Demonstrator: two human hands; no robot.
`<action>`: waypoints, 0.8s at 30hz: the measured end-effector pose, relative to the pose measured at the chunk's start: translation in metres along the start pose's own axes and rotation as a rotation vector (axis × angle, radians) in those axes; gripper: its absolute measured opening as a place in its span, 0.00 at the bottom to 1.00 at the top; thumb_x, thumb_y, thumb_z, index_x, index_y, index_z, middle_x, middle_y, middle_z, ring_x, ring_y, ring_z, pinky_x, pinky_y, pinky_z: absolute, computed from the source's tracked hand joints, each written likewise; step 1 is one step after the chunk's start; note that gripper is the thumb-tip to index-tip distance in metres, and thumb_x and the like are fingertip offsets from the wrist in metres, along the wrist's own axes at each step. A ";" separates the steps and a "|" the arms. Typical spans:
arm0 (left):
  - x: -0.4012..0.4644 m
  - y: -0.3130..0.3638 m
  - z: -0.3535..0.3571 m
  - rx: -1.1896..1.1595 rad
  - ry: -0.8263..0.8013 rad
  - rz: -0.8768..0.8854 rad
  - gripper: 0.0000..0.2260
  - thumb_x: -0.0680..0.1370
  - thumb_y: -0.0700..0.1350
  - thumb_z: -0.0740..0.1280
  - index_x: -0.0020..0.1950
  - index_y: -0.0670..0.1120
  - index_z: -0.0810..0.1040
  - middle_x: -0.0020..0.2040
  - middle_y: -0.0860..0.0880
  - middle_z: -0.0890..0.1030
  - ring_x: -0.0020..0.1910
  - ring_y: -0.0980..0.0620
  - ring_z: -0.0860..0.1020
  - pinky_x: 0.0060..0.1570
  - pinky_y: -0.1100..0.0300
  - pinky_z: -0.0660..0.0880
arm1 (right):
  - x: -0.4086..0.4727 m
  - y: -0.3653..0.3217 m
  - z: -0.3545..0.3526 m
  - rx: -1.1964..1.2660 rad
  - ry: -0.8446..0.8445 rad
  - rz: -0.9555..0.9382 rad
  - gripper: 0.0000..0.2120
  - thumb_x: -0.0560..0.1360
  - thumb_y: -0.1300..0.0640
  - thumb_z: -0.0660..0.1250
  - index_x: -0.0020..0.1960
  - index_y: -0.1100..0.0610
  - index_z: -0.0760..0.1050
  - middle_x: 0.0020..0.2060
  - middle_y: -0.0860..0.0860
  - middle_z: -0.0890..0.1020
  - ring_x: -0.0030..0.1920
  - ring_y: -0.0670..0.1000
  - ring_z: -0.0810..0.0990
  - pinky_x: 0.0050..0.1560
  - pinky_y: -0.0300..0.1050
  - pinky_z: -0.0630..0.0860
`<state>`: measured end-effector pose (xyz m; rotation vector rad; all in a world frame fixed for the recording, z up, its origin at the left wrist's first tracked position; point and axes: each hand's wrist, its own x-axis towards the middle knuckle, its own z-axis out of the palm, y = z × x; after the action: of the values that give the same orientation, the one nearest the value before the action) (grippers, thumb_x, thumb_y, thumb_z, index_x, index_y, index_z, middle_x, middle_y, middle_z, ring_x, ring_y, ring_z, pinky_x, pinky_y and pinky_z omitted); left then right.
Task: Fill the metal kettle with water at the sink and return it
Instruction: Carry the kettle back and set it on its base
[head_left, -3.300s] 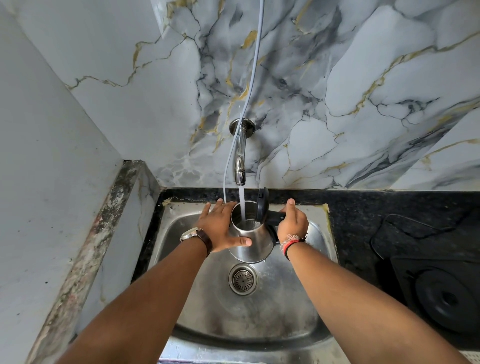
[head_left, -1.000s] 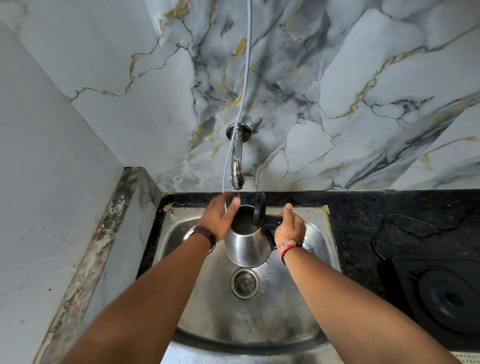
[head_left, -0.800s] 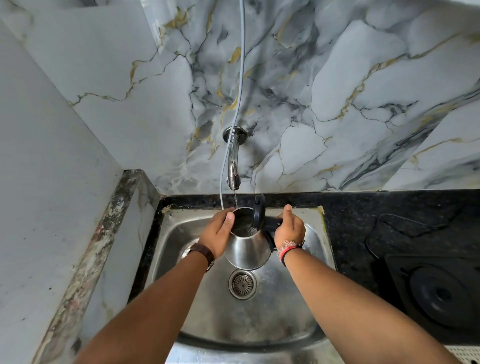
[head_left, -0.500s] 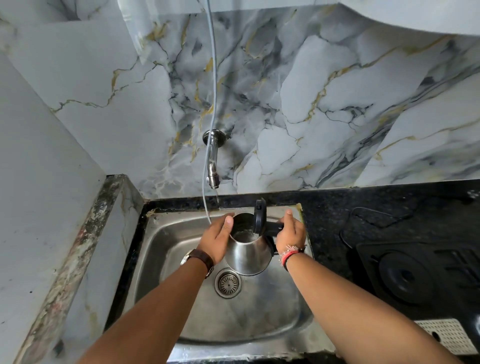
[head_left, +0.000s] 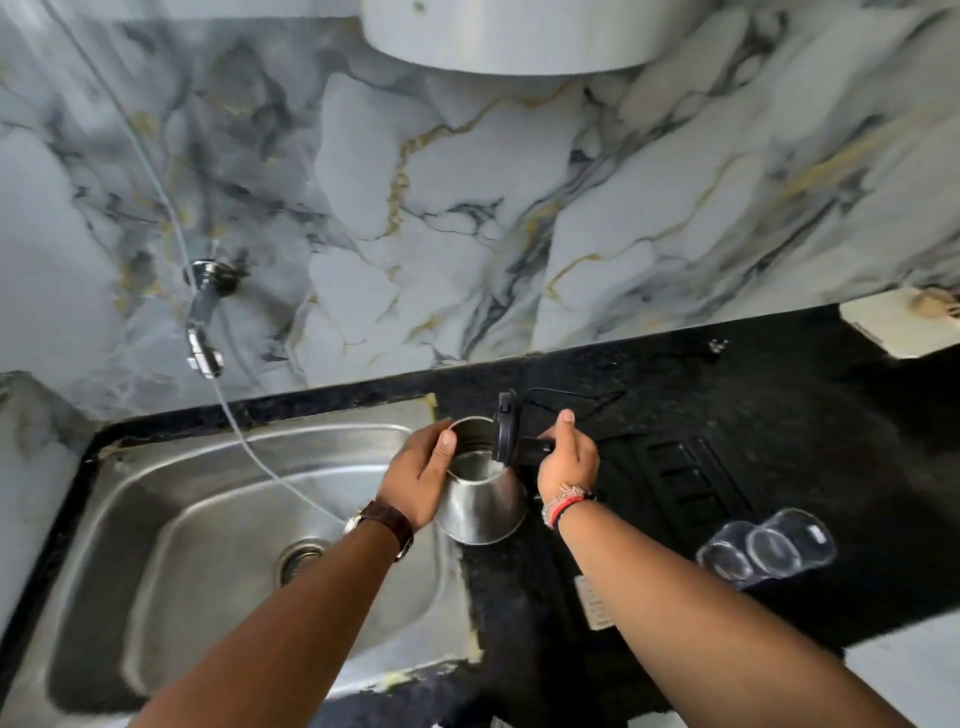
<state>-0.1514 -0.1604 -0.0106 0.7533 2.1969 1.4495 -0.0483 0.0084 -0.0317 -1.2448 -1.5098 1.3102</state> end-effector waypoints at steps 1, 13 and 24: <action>0.000 0.012 0.023 -0.004 -0.005 0.006 0.30 0.79 0.68 0.56 0.71 0.50 0.77 0.67 0.50 0.79 0.68 0.50 0.75 0.71 0.51 0.69 | 0.016 0.002 -0.021 0.001 0.008 -0.005 0.31 0.75 0.32 0.55 0.28 0.55 0.77 0.27 0.52 0.82 0.33 0.55 0.81 0.41 0.53 0.78; 0.012 0.078 0.184 0.205 -0.052 0.048 0.36 0.76 0.69 0.58 0.76 0.47 0.71 0.71 0.47 0.74 0.71 0.51 0.71 0.73 0.51 0.66 | 0.138 0.033 -0.141 0.027 -0.016 -0.006 0.30 0.75 0.33 0.55 0.26 0.53 0.76 0.23 0.50 0.79 0.31 0.53 0.79 0.39 0.51 0.75; 0.006 0.082 0.217 0.349 -0.039 0.066 0.40 0.75 0.73 0.60 0.80 0.50 0.62 0.77 0.50 0.67 0.71 0.52 0.71 0.66 0.58 0.69 | 0.161 0.041 -0.167 0.021 -0.111 0.030 0.30 0.74 0.33 0.55 0.28 0.54 0.76 0.24 0.50 0.79 0.29 0.49 0.77 0.35 0.47 0.71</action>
<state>-0.0089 0.0229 -0.0175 0.9663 2.4465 1.0792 0.0818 0.2035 -0.0505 -1.2025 -1.5550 1.4317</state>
